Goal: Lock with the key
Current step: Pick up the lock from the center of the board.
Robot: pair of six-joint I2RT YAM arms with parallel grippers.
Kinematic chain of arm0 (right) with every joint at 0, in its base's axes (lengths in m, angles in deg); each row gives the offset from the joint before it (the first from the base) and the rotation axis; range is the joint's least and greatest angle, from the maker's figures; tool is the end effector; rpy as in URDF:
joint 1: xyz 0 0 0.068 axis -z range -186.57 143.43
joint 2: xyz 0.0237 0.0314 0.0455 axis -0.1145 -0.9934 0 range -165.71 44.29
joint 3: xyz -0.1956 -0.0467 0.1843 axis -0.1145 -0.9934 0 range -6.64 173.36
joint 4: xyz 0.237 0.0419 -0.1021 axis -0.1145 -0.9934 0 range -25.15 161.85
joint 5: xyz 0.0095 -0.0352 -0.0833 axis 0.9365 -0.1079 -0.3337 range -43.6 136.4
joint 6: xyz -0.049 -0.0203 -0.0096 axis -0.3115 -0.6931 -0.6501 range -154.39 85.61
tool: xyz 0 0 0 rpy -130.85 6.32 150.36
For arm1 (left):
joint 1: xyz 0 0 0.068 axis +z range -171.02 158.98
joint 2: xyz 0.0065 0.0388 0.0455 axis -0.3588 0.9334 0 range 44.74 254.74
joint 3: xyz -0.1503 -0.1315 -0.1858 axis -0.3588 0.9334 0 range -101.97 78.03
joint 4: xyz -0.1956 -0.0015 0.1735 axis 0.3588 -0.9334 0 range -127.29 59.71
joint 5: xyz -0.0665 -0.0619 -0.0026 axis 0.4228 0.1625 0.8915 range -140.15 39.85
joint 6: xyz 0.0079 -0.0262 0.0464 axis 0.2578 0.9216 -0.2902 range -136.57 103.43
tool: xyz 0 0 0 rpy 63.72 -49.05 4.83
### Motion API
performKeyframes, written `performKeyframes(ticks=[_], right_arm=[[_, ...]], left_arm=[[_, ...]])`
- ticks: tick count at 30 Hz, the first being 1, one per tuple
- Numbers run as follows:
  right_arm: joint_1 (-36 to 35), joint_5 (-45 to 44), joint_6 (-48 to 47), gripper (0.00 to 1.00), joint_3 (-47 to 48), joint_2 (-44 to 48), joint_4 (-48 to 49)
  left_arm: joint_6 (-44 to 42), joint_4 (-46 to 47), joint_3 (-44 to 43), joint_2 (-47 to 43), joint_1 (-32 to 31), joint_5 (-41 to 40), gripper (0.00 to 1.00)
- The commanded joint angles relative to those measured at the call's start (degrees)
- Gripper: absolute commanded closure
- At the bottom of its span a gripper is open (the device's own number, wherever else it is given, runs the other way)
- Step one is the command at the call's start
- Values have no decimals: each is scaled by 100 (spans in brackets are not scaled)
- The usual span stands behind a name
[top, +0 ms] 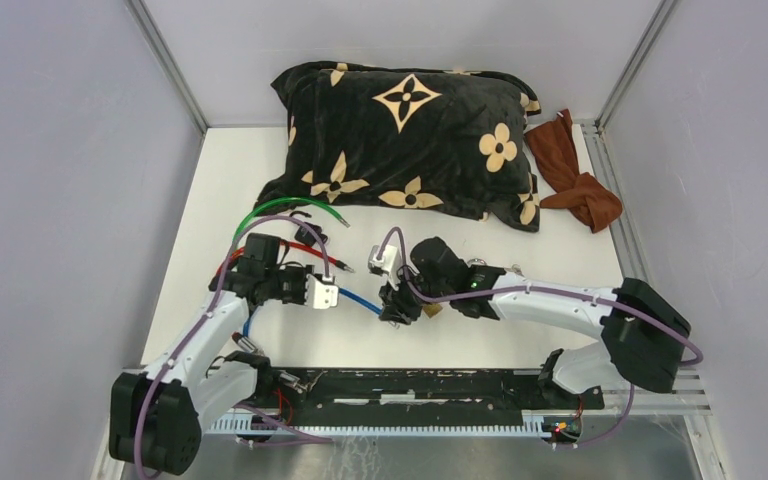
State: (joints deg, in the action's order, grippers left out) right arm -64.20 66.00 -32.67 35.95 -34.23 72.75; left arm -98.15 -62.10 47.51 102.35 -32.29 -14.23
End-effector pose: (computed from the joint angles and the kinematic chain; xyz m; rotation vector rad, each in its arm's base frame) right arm 0.1447 0.2505 0.2153 -1.2593 1.9322 0.9363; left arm 0.1697 -0.0551 0.1903 1.8411 1.4606 -0.2452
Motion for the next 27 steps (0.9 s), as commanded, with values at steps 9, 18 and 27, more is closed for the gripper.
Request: performKeyframes(ticks=[9, 18, 27], right_arm=[[144, 1176, 285, 39, 2321, -1864, -1154], [341, 1599, 1295, 44, 1809, -2151, -208], [339, 1970, 1494, 66, 1691, -2444, 252]], left_arm=[[-618, 254, -76, -477, -1178, -1145, 98], [-649, 319, 138, -852, -1186, -956, 98], [-453, 406, 52, -845, -1196, -773, 98]])
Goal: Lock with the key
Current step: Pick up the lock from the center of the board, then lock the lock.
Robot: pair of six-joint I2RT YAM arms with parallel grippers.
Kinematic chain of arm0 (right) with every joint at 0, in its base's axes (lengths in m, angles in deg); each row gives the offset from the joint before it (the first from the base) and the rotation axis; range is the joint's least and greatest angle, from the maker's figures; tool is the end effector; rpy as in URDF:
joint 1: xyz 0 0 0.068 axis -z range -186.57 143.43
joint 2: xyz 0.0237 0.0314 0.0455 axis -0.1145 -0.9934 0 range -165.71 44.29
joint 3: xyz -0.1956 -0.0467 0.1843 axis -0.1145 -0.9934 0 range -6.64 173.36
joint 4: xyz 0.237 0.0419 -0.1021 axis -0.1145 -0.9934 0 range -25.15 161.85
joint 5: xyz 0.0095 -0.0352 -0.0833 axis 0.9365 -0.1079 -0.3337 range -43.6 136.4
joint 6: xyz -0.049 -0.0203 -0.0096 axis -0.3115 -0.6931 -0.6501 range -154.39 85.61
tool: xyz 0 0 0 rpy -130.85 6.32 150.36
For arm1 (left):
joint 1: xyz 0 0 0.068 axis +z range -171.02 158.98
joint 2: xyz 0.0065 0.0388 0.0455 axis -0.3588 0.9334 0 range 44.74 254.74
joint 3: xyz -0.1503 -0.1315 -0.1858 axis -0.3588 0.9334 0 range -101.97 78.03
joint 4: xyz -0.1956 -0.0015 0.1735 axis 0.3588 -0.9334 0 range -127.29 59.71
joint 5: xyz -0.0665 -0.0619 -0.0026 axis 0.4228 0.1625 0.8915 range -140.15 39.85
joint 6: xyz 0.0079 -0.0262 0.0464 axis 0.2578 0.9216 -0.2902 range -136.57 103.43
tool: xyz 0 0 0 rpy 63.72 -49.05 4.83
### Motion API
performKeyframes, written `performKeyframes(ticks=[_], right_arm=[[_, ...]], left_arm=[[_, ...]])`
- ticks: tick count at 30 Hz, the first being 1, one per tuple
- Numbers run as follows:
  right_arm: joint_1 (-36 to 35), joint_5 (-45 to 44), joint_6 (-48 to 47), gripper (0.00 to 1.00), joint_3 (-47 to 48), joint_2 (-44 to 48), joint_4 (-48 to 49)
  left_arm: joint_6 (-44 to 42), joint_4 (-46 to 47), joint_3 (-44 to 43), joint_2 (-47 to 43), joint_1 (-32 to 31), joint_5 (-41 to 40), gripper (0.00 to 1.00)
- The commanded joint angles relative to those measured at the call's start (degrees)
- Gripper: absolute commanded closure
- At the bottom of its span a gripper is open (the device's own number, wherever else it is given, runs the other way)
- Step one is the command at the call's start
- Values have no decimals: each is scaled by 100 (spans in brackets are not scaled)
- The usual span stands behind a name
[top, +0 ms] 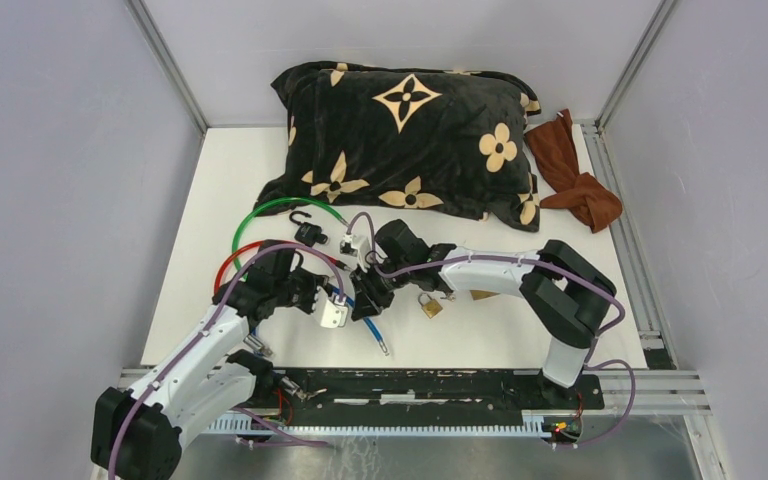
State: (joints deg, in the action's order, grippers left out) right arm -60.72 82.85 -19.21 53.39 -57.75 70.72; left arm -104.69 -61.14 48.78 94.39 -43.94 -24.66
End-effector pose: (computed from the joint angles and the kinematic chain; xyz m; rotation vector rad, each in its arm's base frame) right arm 0.2008 0.3140 0.1821 -1.1738 2.2443 1.2970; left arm 0.1470 -0.0788 0.2028 2.0379 1.1737 -0.0024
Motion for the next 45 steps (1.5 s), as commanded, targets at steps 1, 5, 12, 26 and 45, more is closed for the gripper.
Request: performKeyframes(ticks=[1, 5, 12, 26, 45], right_arm=[[-12, 284, 142, 66, -53, -109, 447], [-8, 276, 161, 97, -90, -103, 489], [149, -33, -294, 100, -333, 665, 534], [890, -122, -1748, 100, -783, 3306, 161], [1401, -1297, -2126, 100, 570, 4189, -794]], left_arm=[[255, 316, -101, -69, -28, 302, 98], [344, 317, -111, -143, -29, 309, 98], [1591, 113, -436, -173, -38, 518, 37], [5618, 563, -1311, -1374, -31, 1206, 0], [7279, 1101, -1596, -2418, -31, 1990, 0]])
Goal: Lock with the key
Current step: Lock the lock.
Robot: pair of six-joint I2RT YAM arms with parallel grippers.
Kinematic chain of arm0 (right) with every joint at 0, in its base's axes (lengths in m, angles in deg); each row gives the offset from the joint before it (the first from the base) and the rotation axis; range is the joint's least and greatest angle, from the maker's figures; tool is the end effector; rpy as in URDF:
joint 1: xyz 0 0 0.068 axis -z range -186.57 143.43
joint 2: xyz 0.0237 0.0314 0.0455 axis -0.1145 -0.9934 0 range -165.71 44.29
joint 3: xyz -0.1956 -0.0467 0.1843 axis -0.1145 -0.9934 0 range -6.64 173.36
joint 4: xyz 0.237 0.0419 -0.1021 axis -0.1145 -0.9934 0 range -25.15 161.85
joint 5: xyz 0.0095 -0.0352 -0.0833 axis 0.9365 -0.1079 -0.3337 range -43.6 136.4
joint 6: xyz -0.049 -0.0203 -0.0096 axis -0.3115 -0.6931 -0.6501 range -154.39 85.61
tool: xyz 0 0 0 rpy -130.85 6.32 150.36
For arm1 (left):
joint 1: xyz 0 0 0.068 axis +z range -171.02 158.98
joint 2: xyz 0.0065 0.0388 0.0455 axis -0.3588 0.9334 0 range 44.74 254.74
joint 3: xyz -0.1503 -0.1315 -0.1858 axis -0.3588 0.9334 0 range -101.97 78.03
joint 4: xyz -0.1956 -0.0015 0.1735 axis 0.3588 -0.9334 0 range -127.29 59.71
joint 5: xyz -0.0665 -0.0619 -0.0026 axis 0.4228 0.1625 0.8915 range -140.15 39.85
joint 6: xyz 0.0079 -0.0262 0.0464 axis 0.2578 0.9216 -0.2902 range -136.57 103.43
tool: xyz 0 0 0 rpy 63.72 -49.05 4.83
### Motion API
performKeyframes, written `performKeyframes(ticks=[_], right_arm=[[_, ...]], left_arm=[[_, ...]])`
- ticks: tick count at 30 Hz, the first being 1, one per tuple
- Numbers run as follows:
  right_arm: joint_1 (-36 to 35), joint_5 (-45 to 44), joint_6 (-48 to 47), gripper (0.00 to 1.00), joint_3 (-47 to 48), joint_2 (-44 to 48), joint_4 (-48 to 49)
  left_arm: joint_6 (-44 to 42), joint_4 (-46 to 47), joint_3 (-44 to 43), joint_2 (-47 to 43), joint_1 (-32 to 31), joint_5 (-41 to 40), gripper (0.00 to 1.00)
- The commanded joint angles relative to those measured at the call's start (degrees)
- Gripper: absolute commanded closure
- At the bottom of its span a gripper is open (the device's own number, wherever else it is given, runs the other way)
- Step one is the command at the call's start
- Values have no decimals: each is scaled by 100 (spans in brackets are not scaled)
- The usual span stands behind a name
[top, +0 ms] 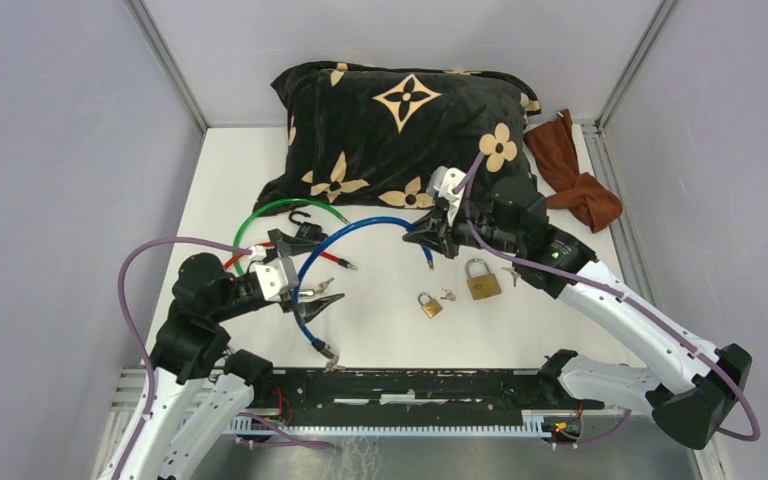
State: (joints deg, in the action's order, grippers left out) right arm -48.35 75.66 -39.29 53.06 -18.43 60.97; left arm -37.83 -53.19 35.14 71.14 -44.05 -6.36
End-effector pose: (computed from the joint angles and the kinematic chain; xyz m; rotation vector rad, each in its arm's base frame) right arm 0.1739 0.1787 0.3699 -1.0745 1.5407 0.9112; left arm 0.0828 -0.0620 0.3469 1.1315 1.2609 -0.6627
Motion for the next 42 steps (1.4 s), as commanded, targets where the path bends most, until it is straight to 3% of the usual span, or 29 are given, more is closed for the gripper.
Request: performKeyframes(ticks=[1, 7, 15, 22, 30, 33, 38, 42], right_arm=[[201, -674, -90, 100, 676, 268, 165], [336, -1033, 57, 100, 913, 406, 303], [341, -1343, 274, 100, 1017, 581, 548], [338, -1114, 417, 100, 1194, 572, 710], [340, -814, 26, 100, 1711, 524, 310], [337, -524, -194, 100, 1931, 514, 105], [337, -391, -492, 100, 2093, 602, -130], [339, -368, -590, 100, 2125, 694, -239]], left_arm=[[642, 330, -236, -121, -19, 162, 0], [919, 375, 7, -332, -26, 22, 1], [1935, 1366, 1473, -903, -20, -1555, 11], [2638, 2644, 2299, -242, -23, -1218, 15], [2265, 3281, 2579, -11, -23, -2866, 11], [2161, 3203, 2541, -9, -18, -2666, 11], [2161, 3074, 2598, -156, -20, -1685, 12], [2403, 3133, 2687, -143, -25, -1548, 20]])
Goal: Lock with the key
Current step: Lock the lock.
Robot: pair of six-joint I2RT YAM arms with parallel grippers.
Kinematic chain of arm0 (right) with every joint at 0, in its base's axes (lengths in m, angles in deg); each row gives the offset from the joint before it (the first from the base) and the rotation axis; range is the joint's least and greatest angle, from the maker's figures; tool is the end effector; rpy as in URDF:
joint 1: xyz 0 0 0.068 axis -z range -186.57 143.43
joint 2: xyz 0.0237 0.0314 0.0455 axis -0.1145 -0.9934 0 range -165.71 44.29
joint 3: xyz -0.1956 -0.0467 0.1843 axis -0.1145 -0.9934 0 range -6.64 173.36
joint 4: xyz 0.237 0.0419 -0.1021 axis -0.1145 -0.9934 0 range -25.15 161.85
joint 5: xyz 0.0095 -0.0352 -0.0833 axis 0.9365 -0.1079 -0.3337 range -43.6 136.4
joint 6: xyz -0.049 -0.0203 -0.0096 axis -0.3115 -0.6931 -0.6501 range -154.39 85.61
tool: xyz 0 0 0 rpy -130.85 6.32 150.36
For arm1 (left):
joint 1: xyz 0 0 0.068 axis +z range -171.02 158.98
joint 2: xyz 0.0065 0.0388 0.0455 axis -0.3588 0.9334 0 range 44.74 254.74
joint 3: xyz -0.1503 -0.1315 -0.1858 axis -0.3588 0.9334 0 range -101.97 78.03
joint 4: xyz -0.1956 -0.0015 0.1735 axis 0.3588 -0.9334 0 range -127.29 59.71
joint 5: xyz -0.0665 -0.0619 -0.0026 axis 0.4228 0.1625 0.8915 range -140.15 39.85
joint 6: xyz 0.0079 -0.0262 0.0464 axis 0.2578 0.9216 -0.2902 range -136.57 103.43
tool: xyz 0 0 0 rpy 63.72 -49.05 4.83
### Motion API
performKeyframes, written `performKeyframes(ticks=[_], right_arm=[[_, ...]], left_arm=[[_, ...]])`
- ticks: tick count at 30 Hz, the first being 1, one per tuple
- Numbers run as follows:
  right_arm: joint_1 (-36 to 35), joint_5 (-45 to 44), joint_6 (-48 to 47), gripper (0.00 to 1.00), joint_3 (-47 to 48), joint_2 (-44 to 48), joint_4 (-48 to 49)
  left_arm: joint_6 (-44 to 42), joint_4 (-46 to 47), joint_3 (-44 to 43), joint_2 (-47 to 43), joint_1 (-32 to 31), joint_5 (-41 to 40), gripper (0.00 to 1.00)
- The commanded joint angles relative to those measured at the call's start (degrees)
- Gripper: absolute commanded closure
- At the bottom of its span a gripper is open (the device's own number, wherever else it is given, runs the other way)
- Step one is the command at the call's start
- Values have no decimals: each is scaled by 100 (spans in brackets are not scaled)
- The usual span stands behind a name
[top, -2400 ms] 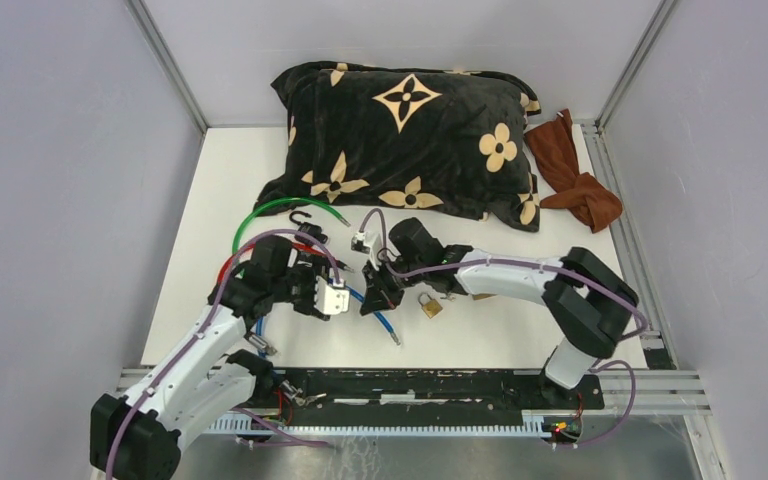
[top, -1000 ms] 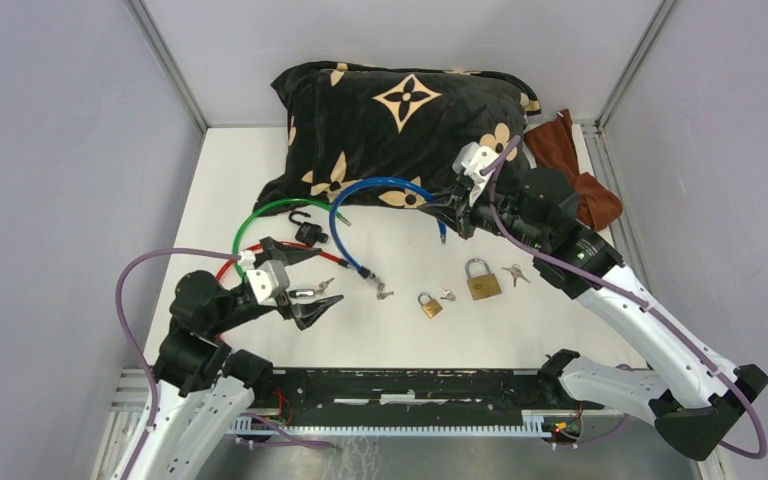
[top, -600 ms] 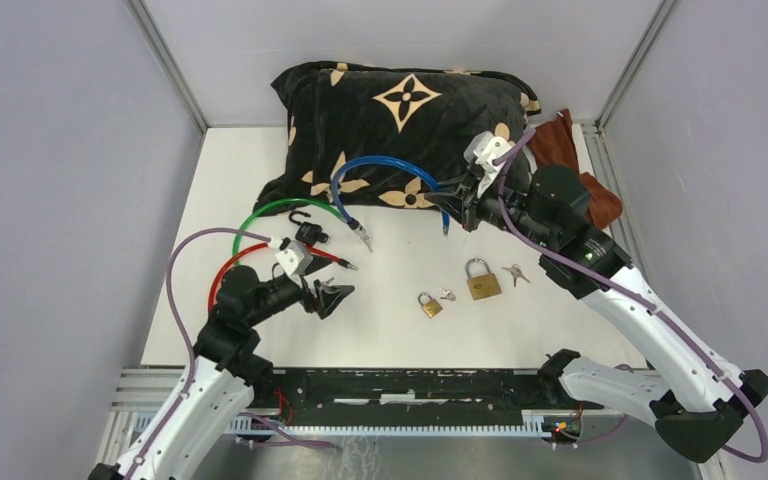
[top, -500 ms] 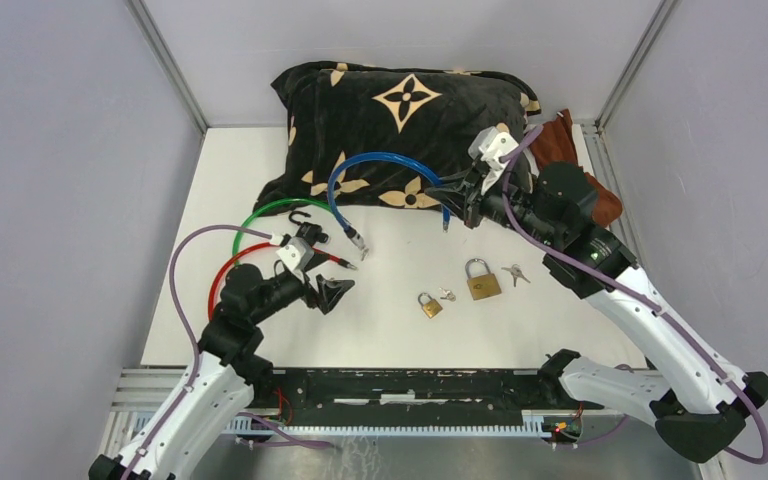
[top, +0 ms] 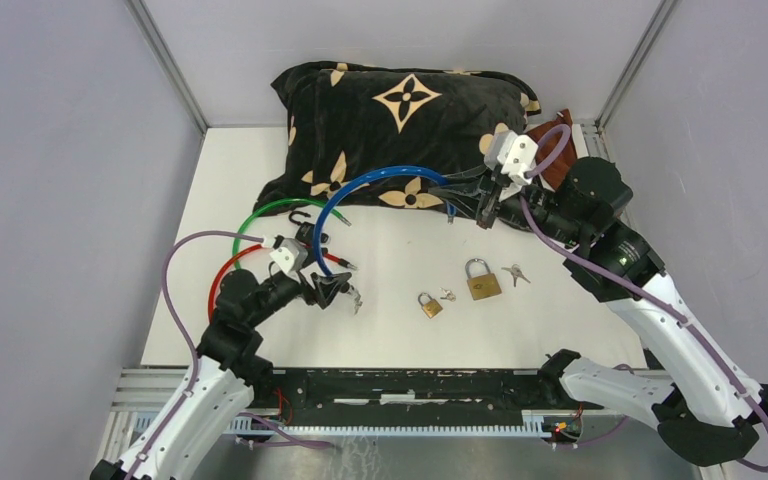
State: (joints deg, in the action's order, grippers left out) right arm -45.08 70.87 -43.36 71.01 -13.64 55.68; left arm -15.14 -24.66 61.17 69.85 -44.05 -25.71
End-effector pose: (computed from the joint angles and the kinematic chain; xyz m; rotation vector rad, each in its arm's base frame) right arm 0.1445 0.1338 0.4830 -0.9327 1.2497 0.7306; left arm 0.1215 -0.0677 0.2450 0.6327 1.5286 -0.6708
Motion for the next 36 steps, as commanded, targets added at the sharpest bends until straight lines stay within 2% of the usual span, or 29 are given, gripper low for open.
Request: performKeyframes(ticks=[1, 3, 5, 9, 11, 12, 15, 18, 22, 24, 27, 30, 36], right_arm=[[13, 116, -184, 100, 338, 228, 274], [11, 119, -184, 100, 347, 223, 256], [16, 126, -184, 100, 357, 202, 212], [9, 220, -146, 100, 326, 146, 247], [8, 334, -43, 100, 288, 96, 326], [9, 357, 69, 100, 267, 69, 398], [9, 449, 382, 100, 172, -26, 702], [9, 428, 1028, 100, -220, -45, 1516], [-130, 49, 2355, 100, -1142, 50, 3760], [-514, -372, 2504, 100, -1445, 30, 4613], [-1265, -1001, 2105, 100, -1416, -200, 5158], [-1660, -994, 2291, 100, -1272, -638, 5768], [-2161, -955, 2237, 100, -853, -1253, 5739]], left_arm=[[171, 315, 94, -33, -23, 462, 26], [258, 366, 84, -89, -25, 704, 37], [358, 385, 35, -96, -22, 1070, 44], [686, 561, 27, -75, -25, 1460, 84], [987, 784, 57, -92, -22, 1411, 96], [1171, 901, 64, -100, -24, 1396, 98], [1790, 1366, 84, -106, -26, 1347, 98], [2716, 1803, 32, -230, 94, 951, 98], [4016, 2285, -109, -620, 624, 488, 98], [4531, 2407, -124, -891, 918, 377, 98], [5127, 2722, -86, -1325, 1276, 357, 98], [5406, 3104, -27, -1696, 1601, 379, 98], [5648, 3730, 170, -2383, 2172, 439, 98]])
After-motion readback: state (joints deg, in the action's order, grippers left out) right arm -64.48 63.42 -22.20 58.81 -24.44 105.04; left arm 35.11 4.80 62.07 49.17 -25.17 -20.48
